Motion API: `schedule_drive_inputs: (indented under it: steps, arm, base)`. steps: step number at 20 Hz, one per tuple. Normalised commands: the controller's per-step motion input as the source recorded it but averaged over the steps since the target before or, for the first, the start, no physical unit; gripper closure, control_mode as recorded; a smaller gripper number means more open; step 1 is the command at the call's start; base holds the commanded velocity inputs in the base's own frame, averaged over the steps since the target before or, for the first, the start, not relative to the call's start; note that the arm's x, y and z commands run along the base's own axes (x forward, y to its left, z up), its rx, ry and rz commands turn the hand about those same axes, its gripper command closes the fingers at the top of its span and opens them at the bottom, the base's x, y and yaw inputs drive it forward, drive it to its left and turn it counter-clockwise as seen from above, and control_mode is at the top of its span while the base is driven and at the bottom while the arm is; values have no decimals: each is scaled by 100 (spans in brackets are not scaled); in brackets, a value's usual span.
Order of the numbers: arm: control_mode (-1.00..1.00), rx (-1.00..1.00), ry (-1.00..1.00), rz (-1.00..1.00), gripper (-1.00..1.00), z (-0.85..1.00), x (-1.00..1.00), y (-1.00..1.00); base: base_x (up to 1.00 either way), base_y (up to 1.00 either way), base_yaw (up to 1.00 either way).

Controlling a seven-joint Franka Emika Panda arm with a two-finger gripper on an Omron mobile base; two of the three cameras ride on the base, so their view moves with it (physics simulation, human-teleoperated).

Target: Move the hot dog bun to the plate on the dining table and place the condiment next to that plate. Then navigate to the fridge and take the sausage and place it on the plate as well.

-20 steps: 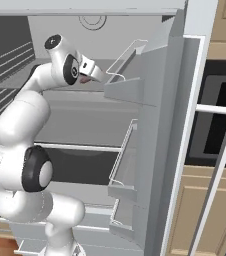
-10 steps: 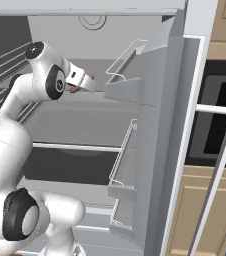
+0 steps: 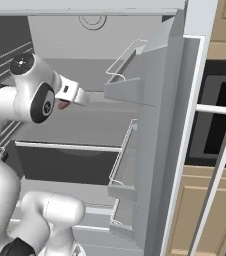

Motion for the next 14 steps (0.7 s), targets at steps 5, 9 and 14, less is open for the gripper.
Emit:
schedule_drive_inputs:
  steps: [5,9,14]
  arm:
    - [-100,-1,14,15,100,0,-100,3]
    - [-100,-7,14,10,100,-14,-79,14]
    - [-100,-10,5,0,100,-28,-33,27]
  base:
    - [0,0,0]
    - [0,0,0]
    - [0,0,0]
